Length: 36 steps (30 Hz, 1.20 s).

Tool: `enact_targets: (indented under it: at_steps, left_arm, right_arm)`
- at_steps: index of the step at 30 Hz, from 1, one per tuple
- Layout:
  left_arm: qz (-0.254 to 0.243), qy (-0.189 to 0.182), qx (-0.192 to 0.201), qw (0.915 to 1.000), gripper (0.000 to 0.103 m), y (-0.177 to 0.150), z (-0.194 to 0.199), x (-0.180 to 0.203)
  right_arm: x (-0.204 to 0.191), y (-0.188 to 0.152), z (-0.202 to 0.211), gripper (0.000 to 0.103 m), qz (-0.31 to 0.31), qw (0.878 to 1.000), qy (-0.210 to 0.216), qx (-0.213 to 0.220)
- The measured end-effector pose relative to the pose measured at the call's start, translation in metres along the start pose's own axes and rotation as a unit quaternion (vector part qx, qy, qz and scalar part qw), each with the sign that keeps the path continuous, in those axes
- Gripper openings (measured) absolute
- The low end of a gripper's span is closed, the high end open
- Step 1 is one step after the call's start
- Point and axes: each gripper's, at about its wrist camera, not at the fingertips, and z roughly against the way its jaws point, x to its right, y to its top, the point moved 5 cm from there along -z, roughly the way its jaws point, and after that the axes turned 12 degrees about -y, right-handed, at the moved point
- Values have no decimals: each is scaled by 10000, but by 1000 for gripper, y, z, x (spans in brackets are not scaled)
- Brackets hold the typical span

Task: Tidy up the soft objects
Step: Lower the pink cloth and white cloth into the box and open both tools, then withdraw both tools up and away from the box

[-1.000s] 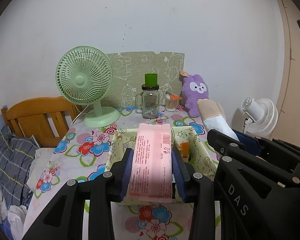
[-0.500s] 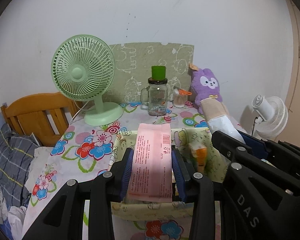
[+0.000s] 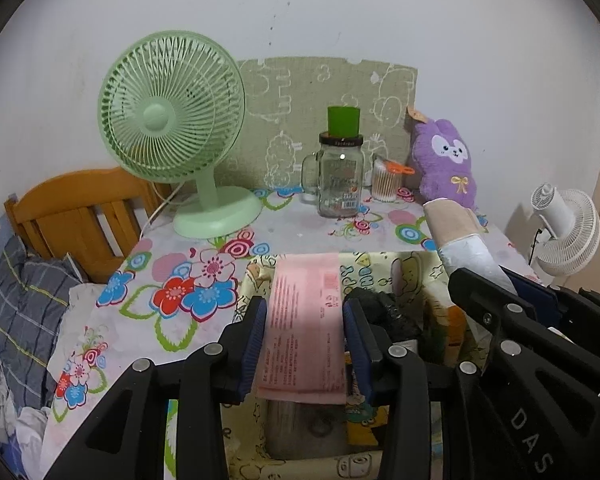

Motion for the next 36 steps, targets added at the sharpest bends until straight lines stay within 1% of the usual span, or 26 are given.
enact_targets:
  at_steps: [1,2,3,6,8,10,12,17,23,25,27,28,30,33,36]
  left_arm:
    - [27,18,-27,10000,55,-1,-2,-2]
    - [64,7,-64,10000,72,-2,-4,-4]
    - [76,-18,-94,9999,79,-2,-5,-5]
    - [-42,-40,-108,9999,80,-5,-4,-2]
    - [-115,-80,-185,9997,83,-7,-4,-1]
    - [-185,-65,-294,9994,84,-10,-2,0]
    - [-216,-115,-304,9992,89,-13,2,1]
    - [-197,-168,-425,9988,89,-22,2,0]
    - [-159,-201,-415,9988,89,-25,6,0]
    - [-154,-204,-418,9988,89,-26,8,1]
    - [-129,-161,-469,9987,89,-29,8,0]
    - [-122,-174,-475,9986,89,-30,9,0]
    - [-75,-216,-473,9986,89,-31,11,1]
    - [-72,-224,-422,9988,89,-32,16,3]
    - [-67,-225,-393,9990,89,-32,21,5]
  right_arm:
    - [0,0,-2,22,2,10000,-6,-24]
    - [-1,-1,-5,22,-1,10000,-9,-50]
    - [-1,-2,-7,22,-14,10000,-14,-82]
    - [-4,-4,-11,22,23,9999,34,-112]
    - [-6,-6,-14,22,76,9999,43,-129]
    - [-8,-8,-17,22,95,9997,106,-176]
    - [-10,-11,-18,21,93,9995,194,-222]
    - [-18,-18,-19,21,197,9985,407,-306]
    - [-22,-21,-16,24,248,9978,510,-348]
    - [-22,-22,-14,29,229,9975,552,-366]
    - [-22,-24,-12,41,216,9973,573,-412]
    - [-22,-25,-11,44,224,9974,546,-402]
    - [-21,-26,-6,61,227,9976,549,-363]
    - [-18,-27,1,72,192,9981,517,-283]
    - [-15,-27,7,75,161,9984,482,-247]
